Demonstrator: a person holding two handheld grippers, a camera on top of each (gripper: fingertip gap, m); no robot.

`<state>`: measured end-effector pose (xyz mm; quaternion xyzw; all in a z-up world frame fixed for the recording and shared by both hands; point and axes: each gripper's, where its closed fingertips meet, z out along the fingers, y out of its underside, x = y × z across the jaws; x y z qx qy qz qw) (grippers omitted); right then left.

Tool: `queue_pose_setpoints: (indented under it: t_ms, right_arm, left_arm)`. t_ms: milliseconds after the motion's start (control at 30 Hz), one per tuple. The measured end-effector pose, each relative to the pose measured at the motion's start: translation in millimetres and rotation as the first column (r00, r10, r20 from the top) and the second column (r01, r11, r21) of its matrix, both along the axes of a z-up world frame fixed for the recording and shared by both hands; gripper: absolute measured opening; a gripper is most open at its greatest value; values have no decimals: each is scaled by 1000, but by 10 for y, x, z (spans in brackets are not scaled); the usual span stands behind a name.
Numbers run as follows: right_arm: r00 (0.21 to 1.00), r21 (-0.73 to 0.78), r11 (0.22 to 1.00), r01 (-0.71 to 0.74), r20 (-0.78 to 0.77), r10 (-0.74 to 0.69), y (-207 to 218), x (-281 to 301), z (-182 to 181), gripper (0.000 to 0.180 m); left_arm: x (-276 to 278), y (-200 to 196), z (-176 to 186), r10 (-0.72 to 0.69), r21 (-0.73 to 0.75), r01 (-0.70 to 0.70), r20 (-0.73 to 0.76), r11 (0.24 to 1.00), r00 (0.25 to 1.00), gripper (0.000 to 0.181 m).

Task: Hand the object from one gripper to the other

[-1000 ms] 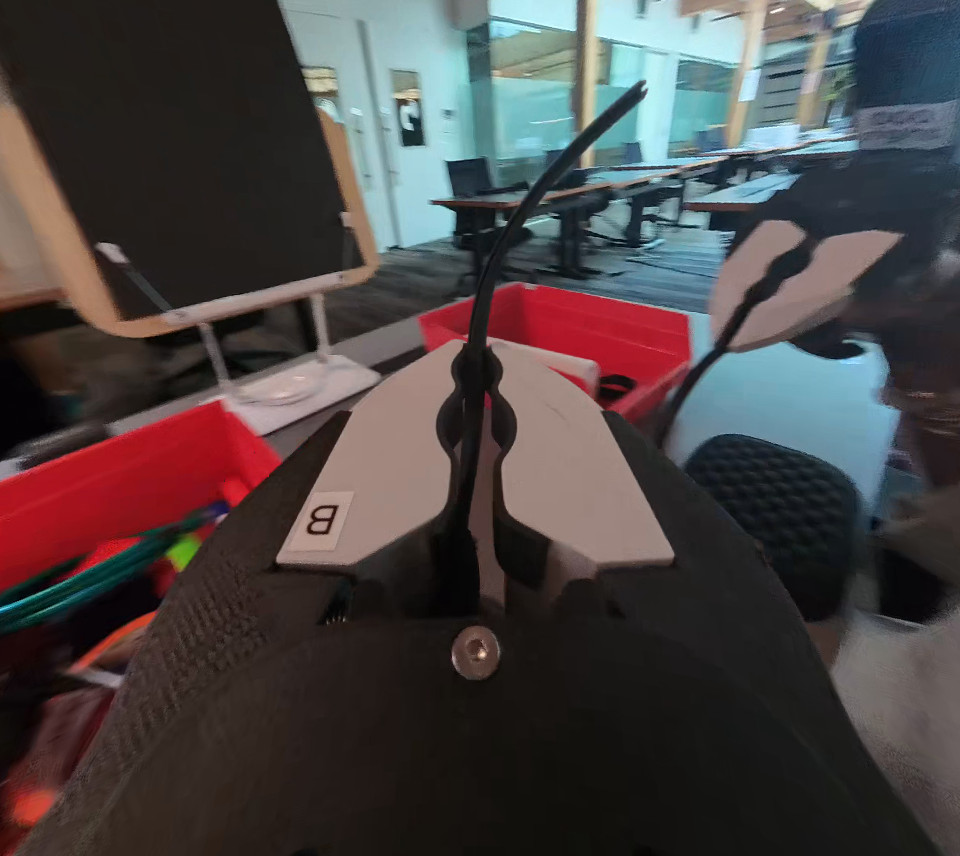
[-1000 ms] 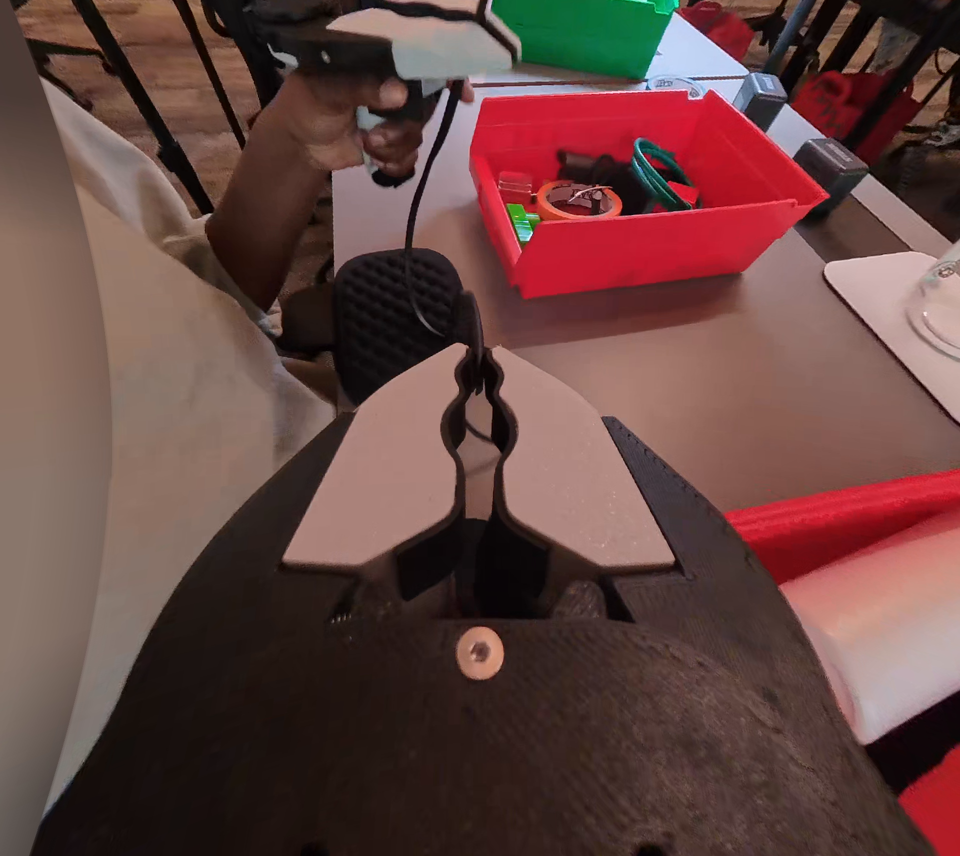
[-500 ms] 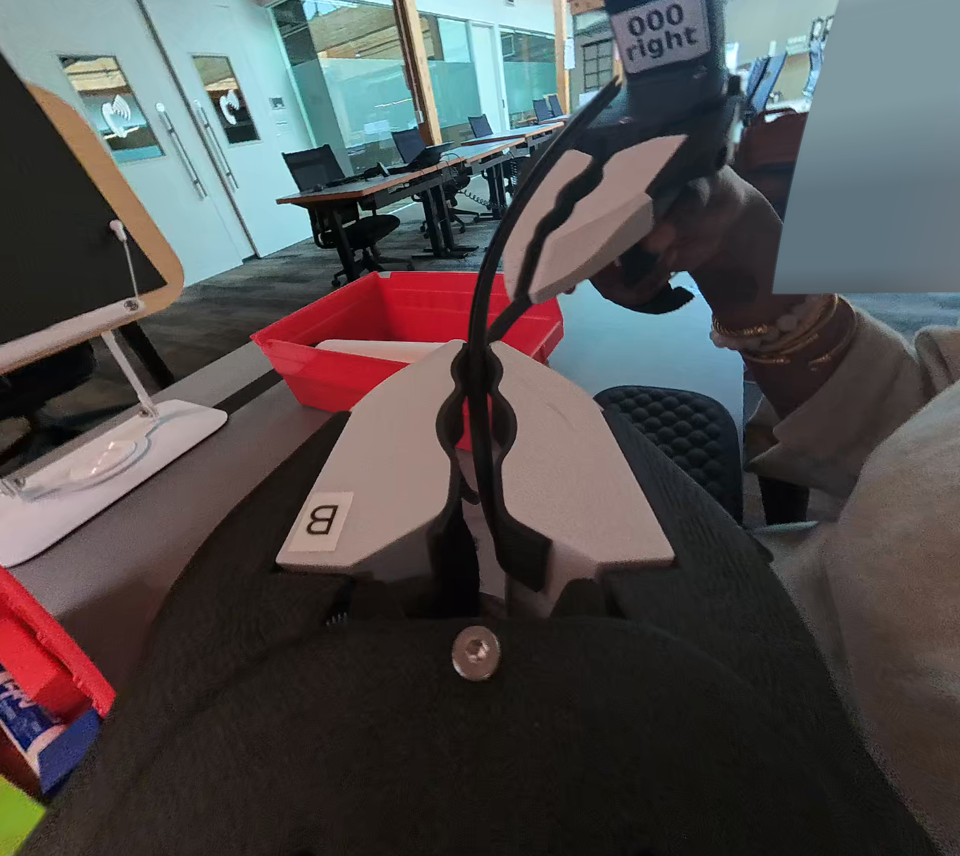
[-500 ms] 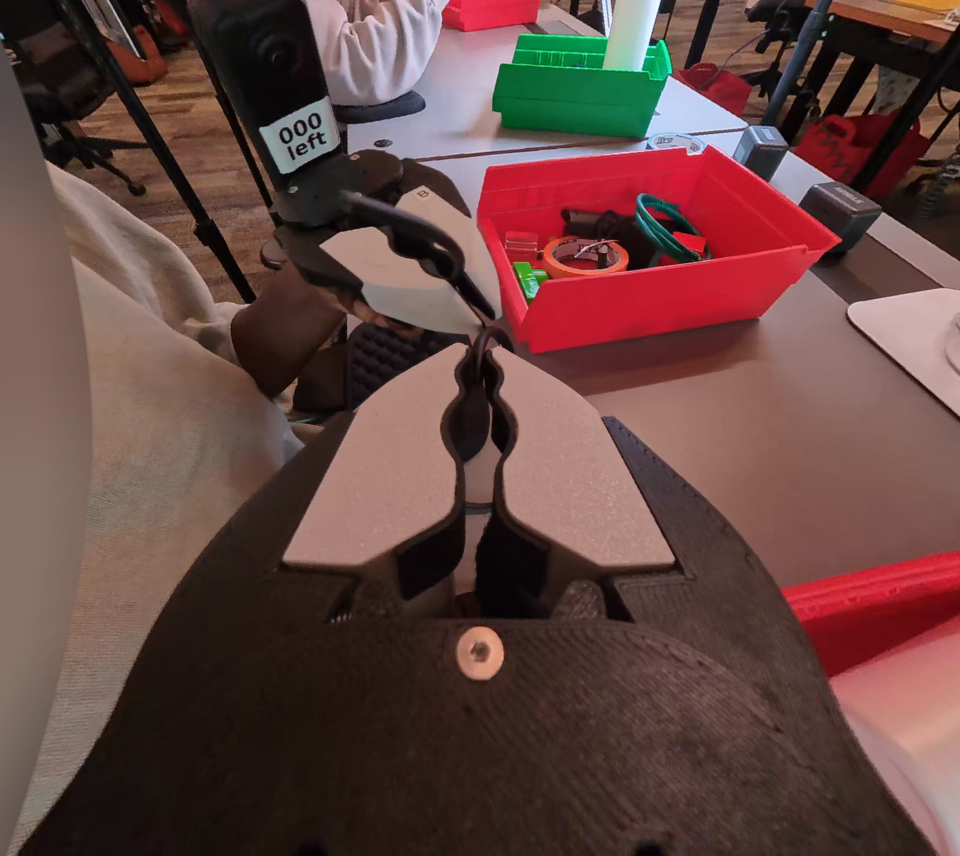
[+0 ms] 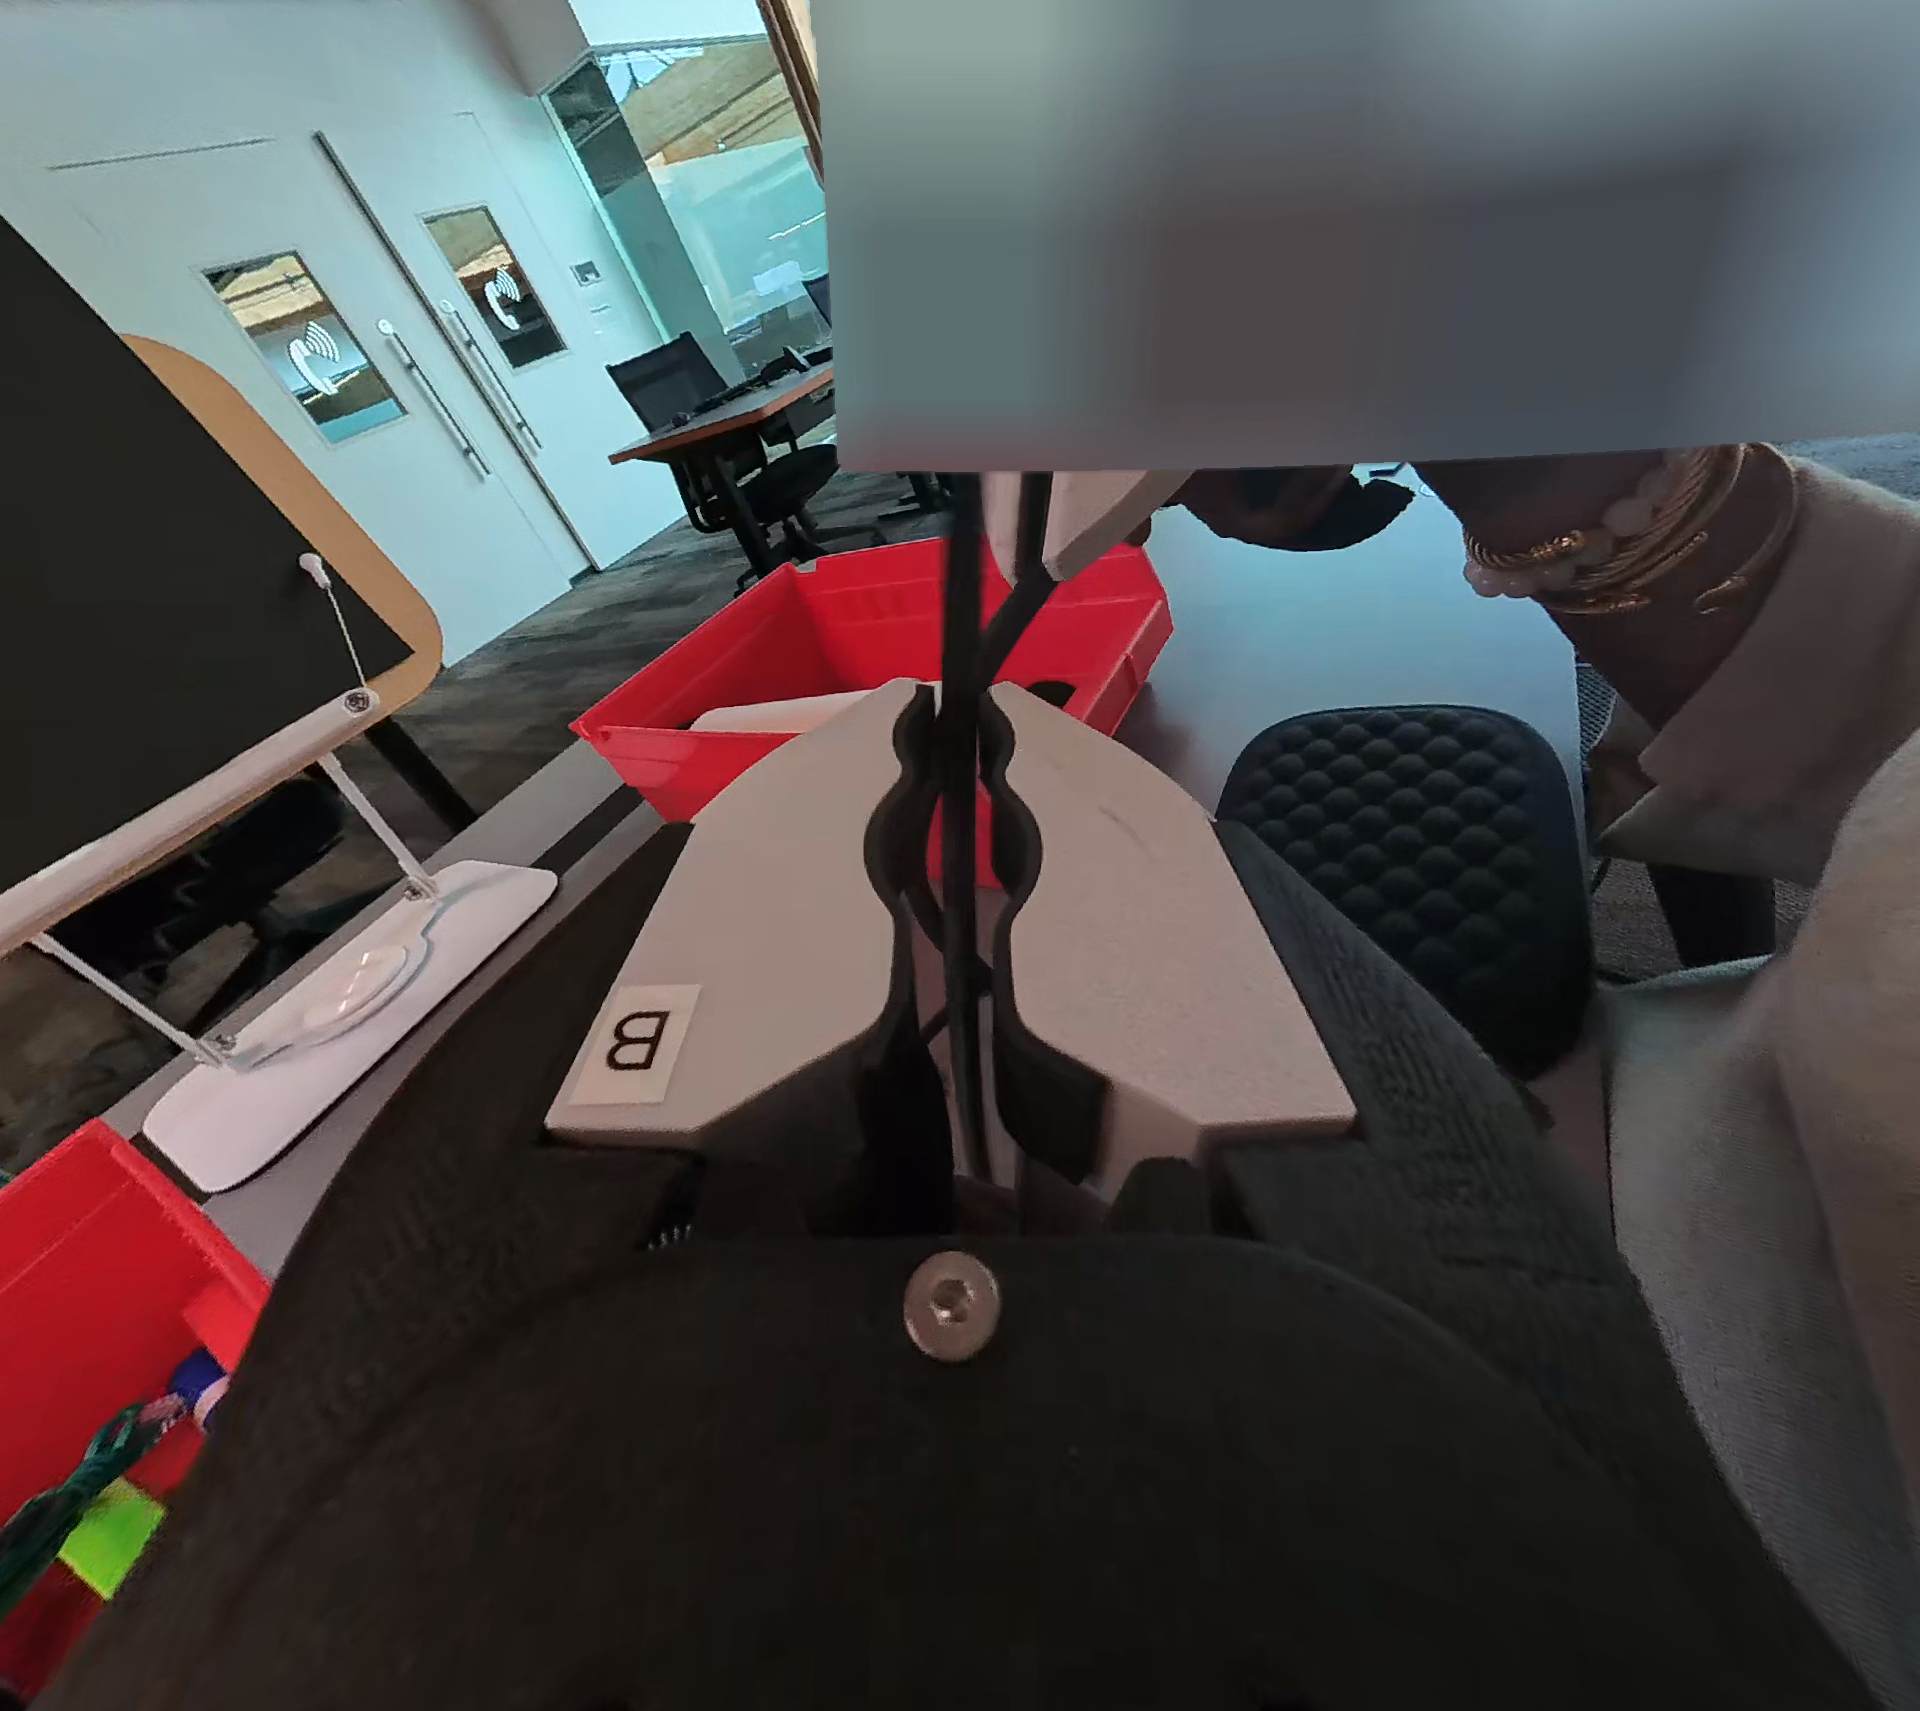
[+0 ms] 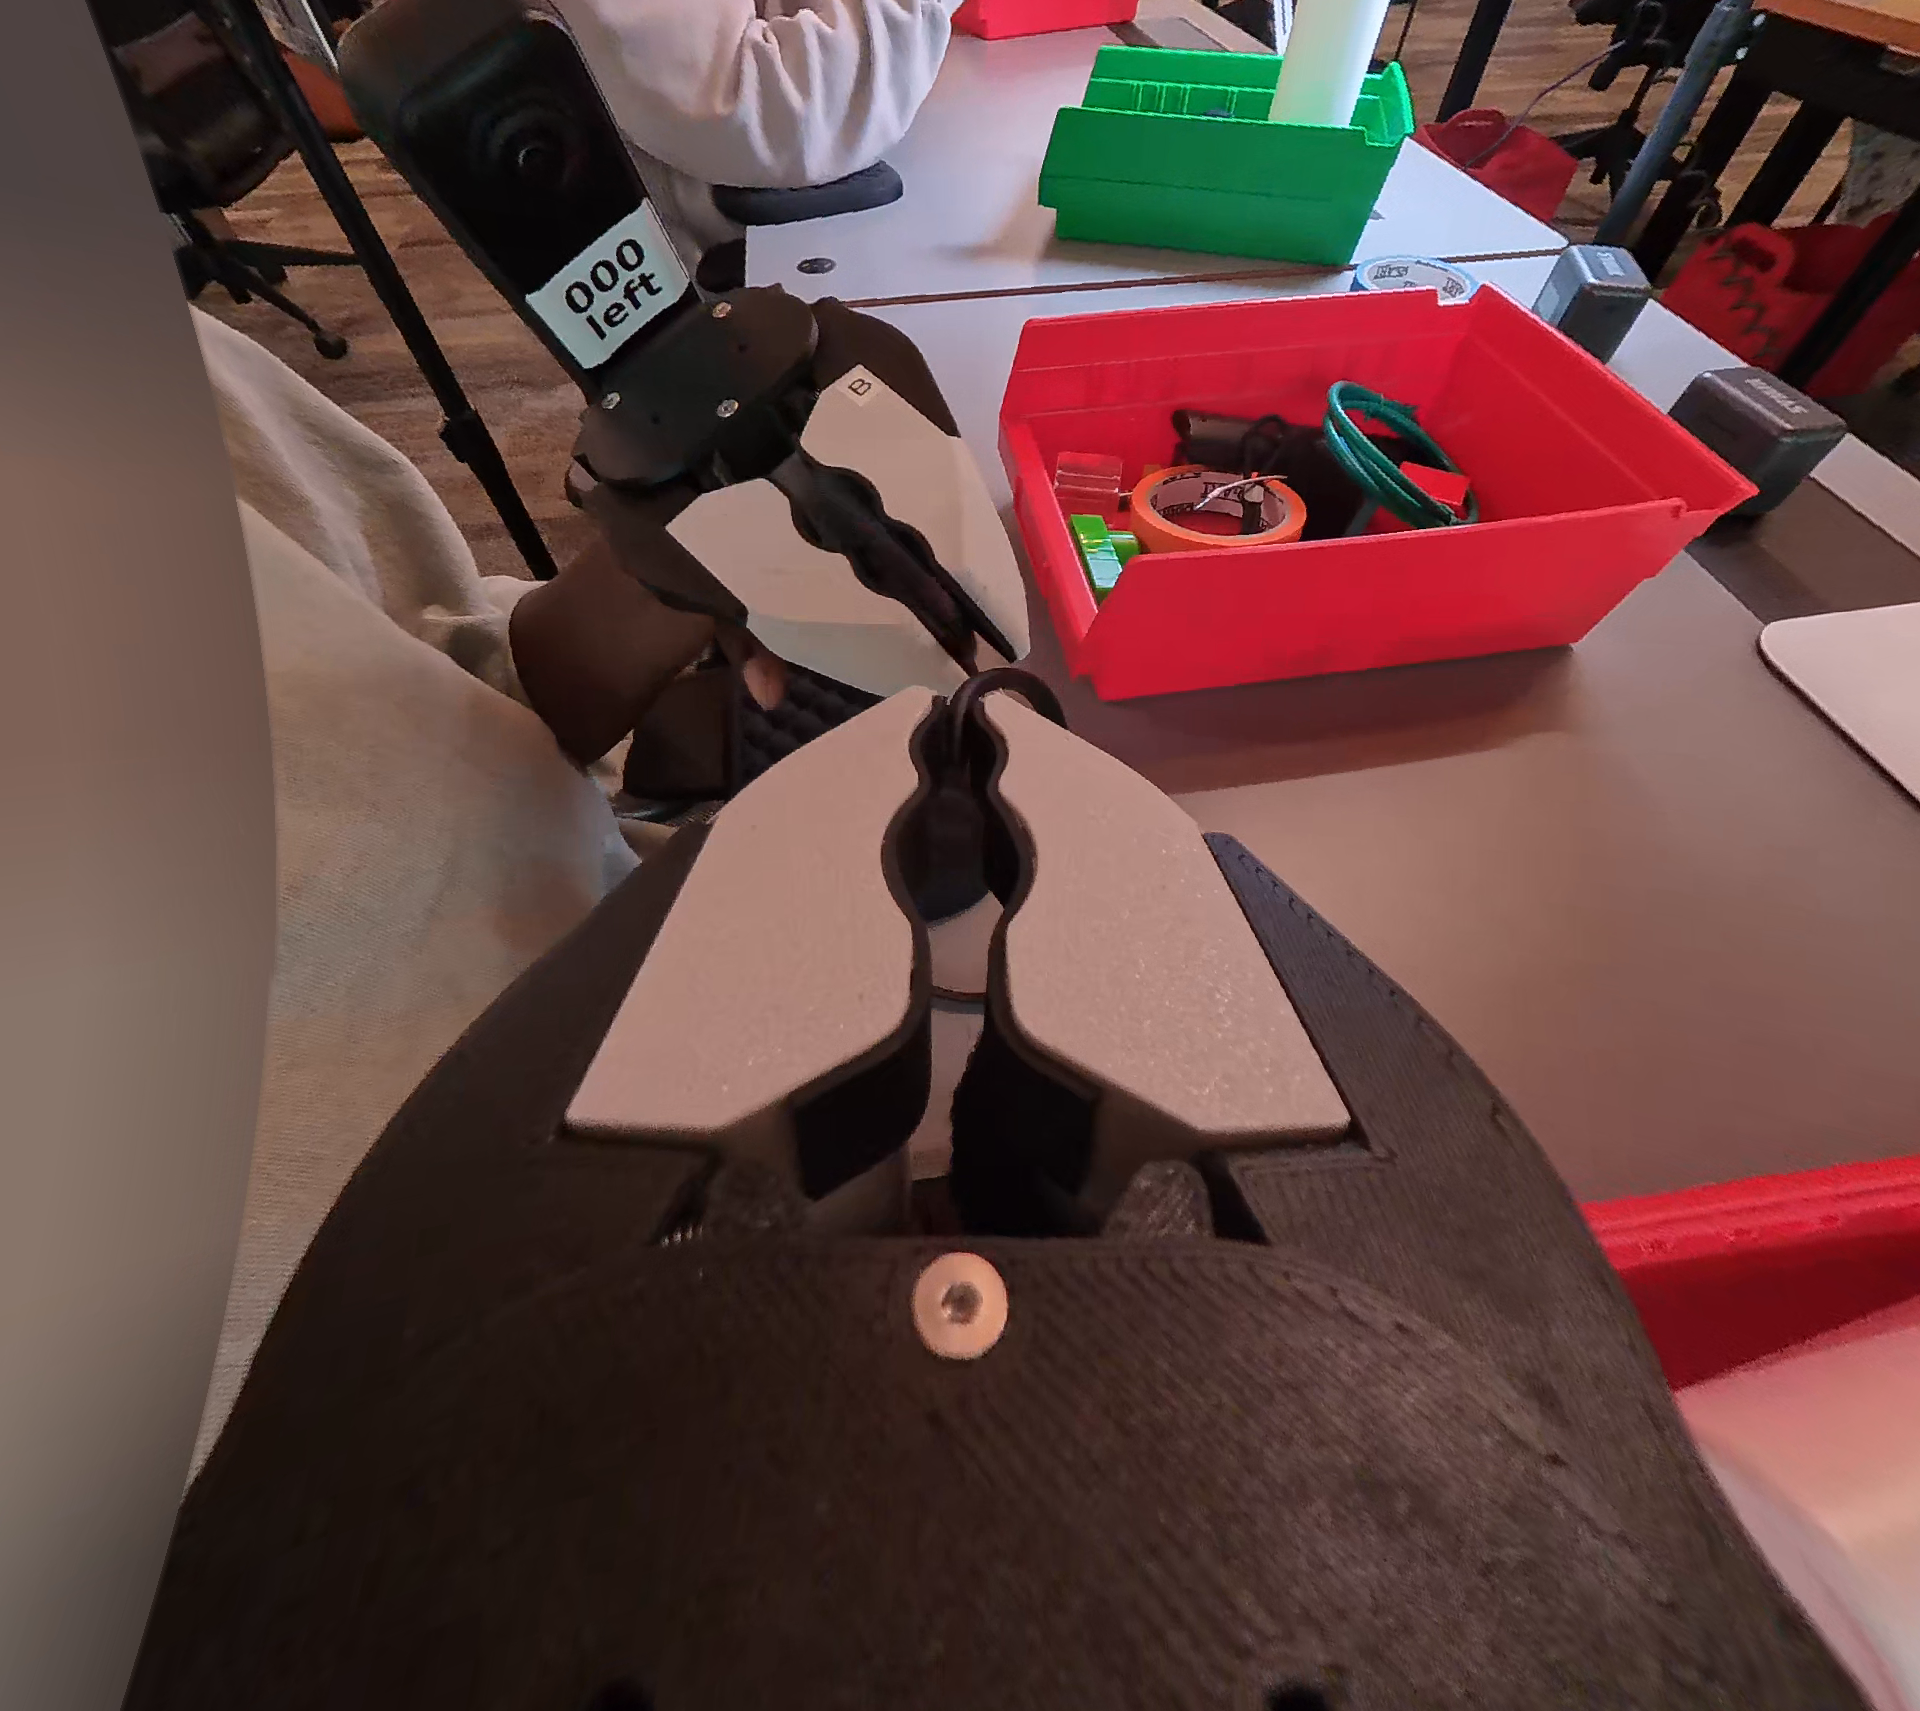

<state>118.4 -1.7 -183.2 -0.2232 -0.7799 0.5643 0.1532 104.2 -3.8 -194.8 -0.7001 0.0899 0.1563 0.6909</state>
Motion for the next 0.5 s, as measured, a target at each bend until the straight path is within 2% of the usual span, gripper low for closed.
queue_pose_setpoints:
  t_ms: [167, 500]
  right_arm:
    - [1000, -7, 1000, -25, 13, 25, -40, 16, -26, 3]
    - [999, 40, 999, -16, 33, 14, -42, -20, -111, 3]
  left_arm:
    - [23, 45, -86, -11, -41, 10, -7, 999, 1000, 7]
    - [11, 57, -144, 10, -70, -19, -124, 997, 992, 11]
